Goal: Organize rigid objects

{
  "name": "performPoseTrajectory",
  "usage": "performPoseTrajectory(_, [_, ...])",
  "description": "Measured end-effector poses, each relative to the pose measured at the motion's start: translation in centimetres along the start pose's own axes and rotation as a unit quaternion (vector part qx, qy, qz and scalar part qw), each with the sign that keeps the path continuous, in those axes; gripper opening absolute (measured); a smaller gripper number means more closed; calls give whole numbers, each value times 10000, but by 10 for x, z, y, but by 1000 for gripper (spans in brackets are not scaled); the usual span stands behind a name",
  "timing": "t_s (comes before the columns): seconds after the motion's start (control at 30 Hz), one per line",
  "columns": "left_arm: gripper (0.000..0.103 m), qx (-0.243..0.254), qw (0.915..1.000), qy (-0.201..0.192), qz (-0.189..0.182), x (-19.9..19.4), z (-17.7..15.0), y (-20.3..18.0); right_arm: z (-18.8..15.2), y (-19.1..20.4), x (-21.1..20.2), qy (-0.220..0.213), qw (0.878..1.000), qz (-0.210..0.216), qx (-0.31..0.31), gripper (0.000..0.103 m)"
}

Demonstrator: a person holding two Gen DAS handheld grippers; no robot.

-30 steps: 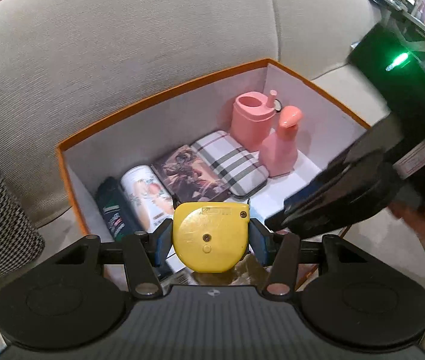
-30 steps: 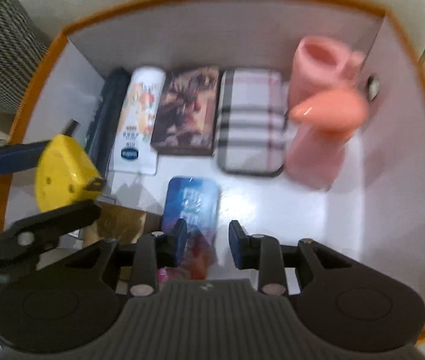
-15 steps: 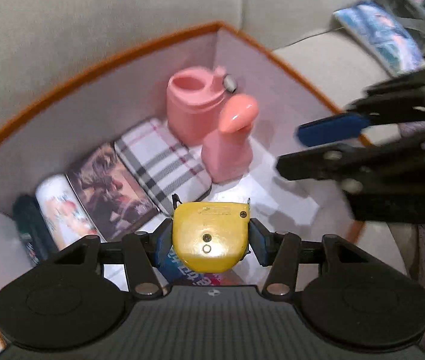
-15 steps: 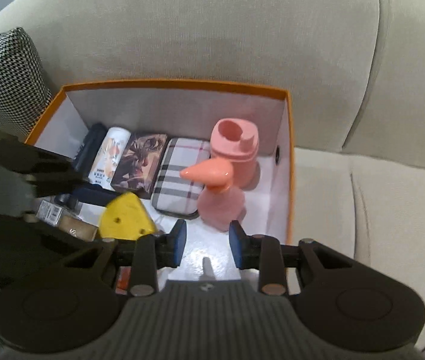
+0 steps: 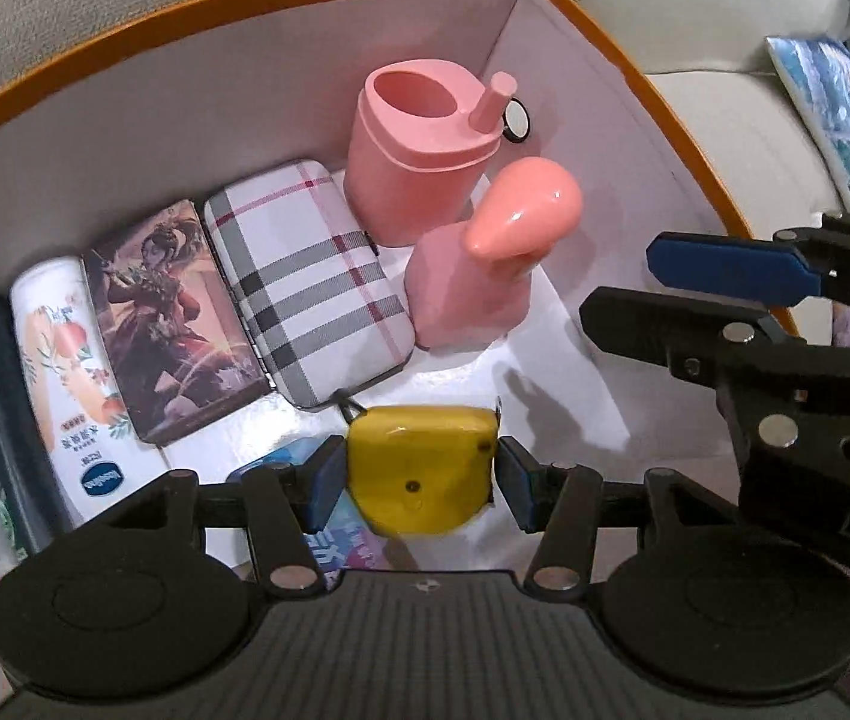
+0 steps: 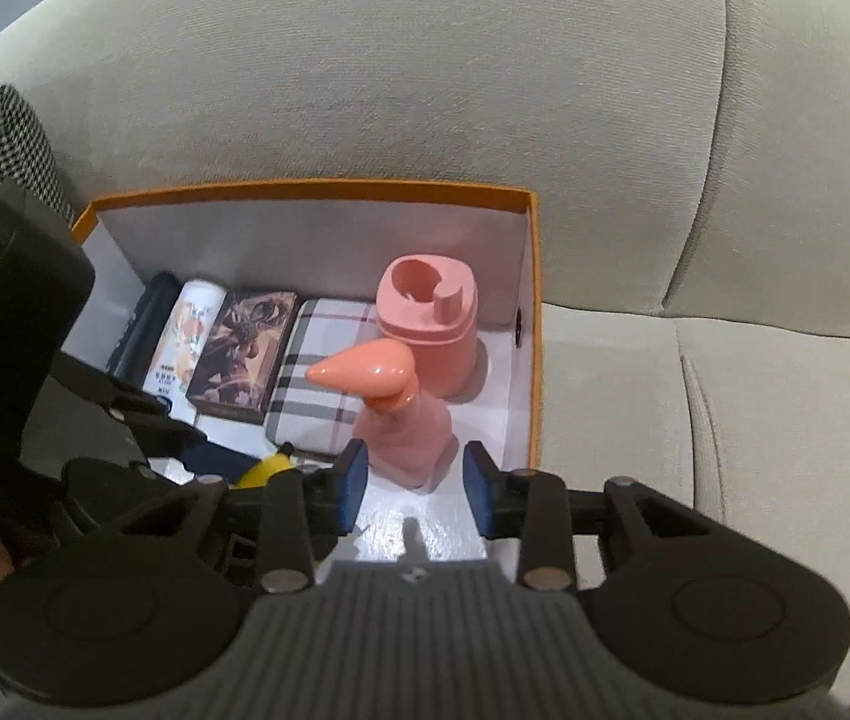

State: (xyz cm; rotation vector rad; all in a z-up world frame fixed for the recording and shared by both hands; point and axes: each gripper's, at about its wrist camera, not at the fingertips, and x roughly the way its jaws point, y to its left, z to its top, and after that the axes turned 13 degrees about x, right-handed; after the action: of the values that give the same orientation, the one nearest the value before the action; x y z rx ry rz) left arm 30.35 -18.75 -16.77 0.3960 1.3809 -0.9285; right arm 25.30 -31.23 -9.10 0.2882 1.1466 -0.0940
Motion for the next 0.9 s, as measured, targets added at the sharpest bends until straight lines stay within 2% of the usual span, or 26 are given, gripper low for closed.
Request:
performPoseTrajectory(0.07, [62,-54,9999,54,-153,2,2,4,0,1,0,-27,10000,-14,-17,35])
performPoseTrajectory(0.2, [61,-58,9999,-45,-104,-4,-5,7,-4,3,-2,-36,10000,-52,-60,37])
performPoseTrajectory(0.47, [61,-152,9966,-810,24,-64,-41,15,-12,11,-15,-35,9999,-40,-112,43])
performPoseTrajectory(0.57, [61,-180,9917,-1206,417,-94,-62,14,-14,17,-26,-83,9999,17,-96,46])
performPoseTrajectory(0.7, [61,-239,9783,-1738,1103,-135,-84,11,-22,32,-47,-312,9992,186,-165,56])
performPoseTrajectory(0.77, [62,-290,9684,-2034,1413,-155,-97,7,-27,39,-59,-466,9984,269,-165,57])
performPoseTrajectory(0.8, [62,-330,9621,-2184,1601,-164,-101,5,-29,42,-65,-569,9978,298,-165,59])
performPoseTrajectory(0.87, [74,-414,9456,-2480,2065,-181,-113,-4,-34,48,-80,-860,9956,337,-158,63])
performPoseTrajectory(0.9, [76,-420,9351,-2658,2304,-187,-120,-9,-38,52,-90,-1055,9937,361,-149,65])
